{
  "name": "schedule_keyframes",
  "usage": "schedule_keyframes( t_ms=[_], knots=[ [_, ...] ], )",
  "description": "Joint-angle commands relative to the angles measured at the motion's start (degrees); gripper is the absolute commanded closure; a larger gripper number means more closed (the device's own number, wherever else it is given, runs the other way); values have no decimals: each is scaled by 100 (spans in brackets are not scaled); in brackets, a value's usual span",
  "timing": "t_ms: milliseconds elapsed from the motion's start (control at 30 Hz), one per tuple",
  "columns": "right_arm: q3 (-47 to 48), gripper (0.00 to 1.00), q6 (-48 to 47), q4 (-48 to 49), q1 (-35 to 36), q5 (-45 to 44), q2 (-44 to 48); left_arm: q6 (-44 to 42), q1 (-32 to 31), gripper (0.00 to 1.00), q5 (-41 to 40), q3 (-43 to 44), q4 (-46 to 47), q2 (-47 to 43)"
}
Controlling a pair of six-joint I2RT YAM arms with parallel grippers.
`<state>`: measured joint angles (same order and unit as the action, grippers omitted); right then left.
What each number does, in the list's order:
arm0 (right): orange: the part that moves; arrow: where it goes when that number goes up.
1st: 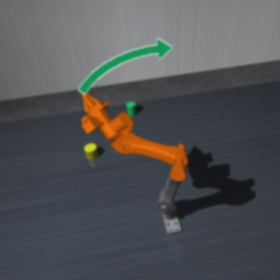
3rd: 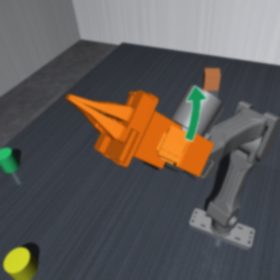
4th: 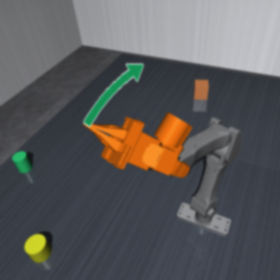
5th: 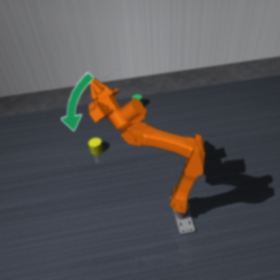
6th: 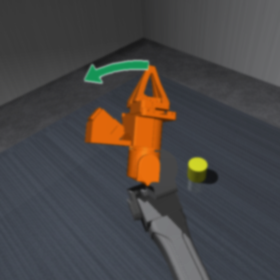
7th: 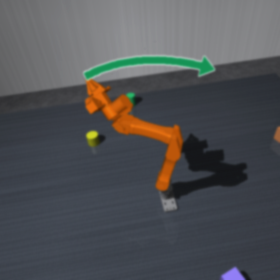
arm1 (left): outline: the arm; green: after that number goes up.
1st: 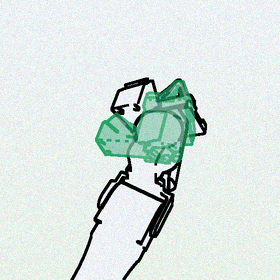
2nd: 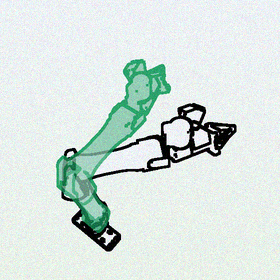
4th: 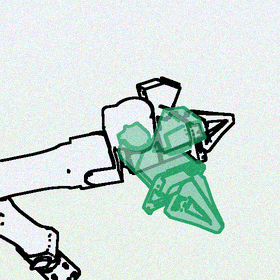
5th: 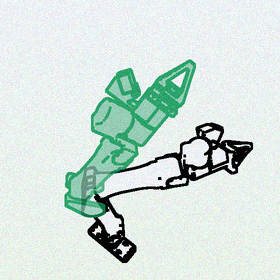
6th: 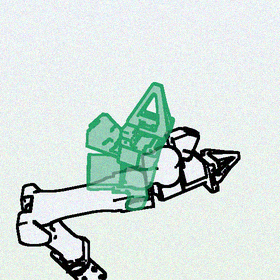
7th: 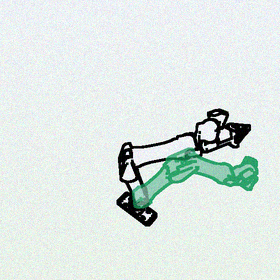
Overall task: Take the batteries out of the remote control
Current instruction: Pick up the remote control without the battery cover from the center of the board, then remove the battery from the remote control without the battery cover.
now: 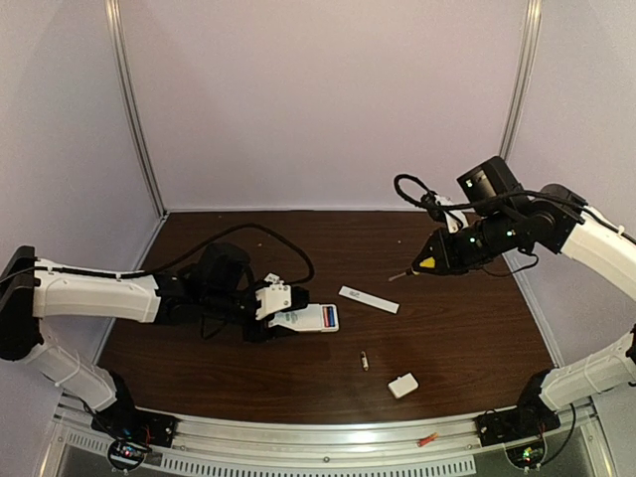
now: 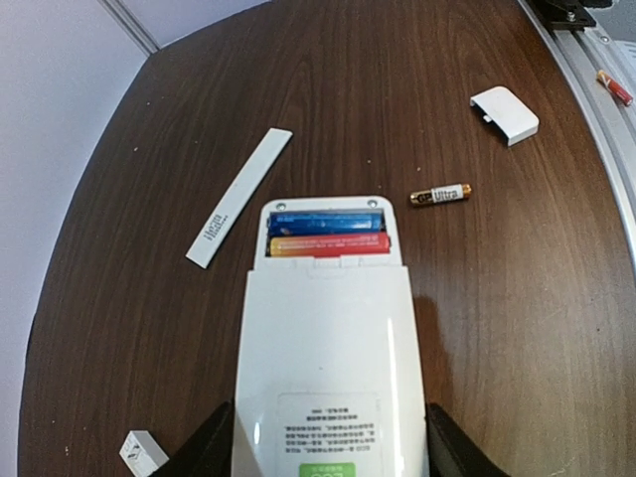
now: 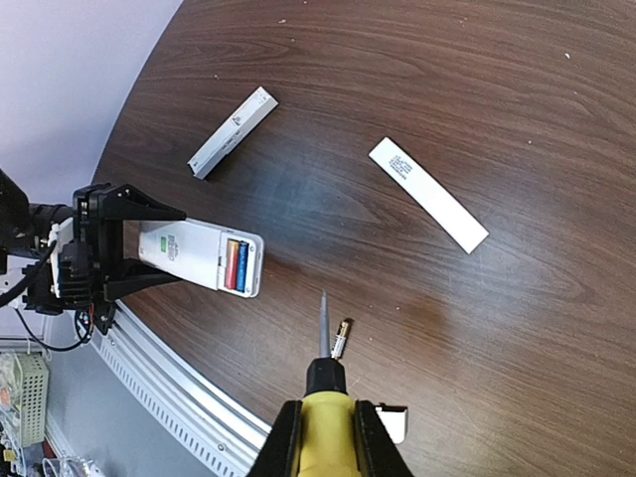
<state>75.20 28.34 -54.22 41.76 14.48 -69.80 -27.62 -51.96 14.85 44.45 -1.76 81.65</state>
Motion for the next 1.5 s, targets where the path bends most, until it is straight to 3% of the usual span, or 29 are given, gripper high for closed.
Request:
schedule_keyframes(
  t_ms=[0,167,400,700,1467],
  knots=[
    [20,100,-346,330,12,335,72,110,30,100,-347,181,4,-268],
    [-40,100,-519,451,38,546,39,282,30,100,-269,119,107,-520],
    [-32,100,-768,459,197,683,-15,-569,29,100,-153,163,-378,-501],
    [163,100,-1308,607,959,540,-166,-1142,22,100,324,351,-938,-471],
    [519,100,-2752,464,2053,-182,-1165,-1301,-23,100,1227,540,-1551,-758]
  ],
)
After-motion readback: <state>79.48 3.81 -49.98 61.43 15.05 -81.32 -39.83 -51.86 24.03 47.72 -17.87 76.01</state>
